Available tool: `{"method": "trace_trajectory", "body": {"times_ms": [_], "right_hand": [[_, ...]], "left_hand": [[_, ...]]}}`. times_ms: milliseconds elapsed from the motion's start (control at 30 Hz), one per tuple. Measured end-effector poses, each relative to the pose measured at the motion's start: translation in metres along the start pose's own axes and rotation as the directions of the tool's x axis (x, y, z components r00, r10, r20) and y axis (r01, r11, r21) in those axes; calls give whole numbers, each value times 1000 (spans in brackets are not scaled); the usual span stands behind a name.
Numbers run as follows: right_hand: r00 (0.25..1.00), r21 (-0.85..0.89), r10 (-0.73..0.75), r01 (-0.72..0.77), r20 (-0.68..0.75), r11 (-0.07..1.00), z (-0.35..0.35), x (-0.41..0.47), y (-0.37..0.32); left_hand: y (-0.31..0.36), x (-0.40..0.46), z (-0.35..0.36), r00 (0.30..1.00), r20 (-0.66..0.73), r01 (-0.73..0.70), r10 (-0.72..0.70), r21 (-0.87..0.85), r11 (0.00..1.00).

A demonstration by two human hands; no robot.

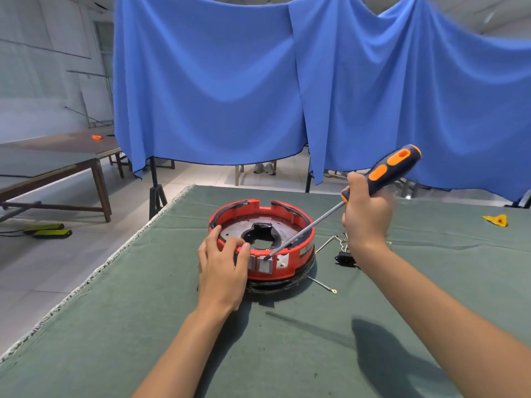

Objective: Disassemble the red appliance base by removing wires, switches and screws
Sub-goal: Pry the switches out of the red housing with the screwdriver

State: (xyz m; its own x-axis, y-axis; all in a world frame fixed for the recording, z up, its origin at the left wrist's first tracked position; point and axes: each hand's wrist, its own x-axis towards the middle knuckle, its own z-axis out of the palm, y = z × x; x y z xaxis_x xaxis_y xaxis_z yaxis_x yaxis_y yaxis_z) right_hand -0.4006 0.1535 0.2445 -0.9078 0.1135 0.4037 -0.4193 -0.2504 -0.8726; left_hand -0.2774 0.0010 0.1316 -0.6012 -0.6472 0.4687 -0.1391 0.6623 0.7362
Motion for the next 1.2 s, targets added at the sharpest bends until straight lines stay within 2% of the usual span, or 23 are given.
{"method": "trace_trajectory", "body": {"times_ms": [200,433,567,800,1200], "right_hand": [[959,-51,-234,245,160,968,19,-14,-21],[893,-118,-340,387,295,915,30,-22,-37],[832,-232,-382,497,402,836,43,-25,-49],[743,-345,-338,598,578,723,88,-37,-64],[677,-296,-176,520,714,801,117,-17,-52]], "left_hand": [[-1,-3,-3,1000,9,-12,12,-12,1000],[1,-3,-5,999,43,12,-13,13,1000],[4,-3,-7,998,54,23,-25,32,999],[3,-4,-7,997,69,27,-31,51,998],[2,-1,-6,995,81,48,-57,101,994]]}}
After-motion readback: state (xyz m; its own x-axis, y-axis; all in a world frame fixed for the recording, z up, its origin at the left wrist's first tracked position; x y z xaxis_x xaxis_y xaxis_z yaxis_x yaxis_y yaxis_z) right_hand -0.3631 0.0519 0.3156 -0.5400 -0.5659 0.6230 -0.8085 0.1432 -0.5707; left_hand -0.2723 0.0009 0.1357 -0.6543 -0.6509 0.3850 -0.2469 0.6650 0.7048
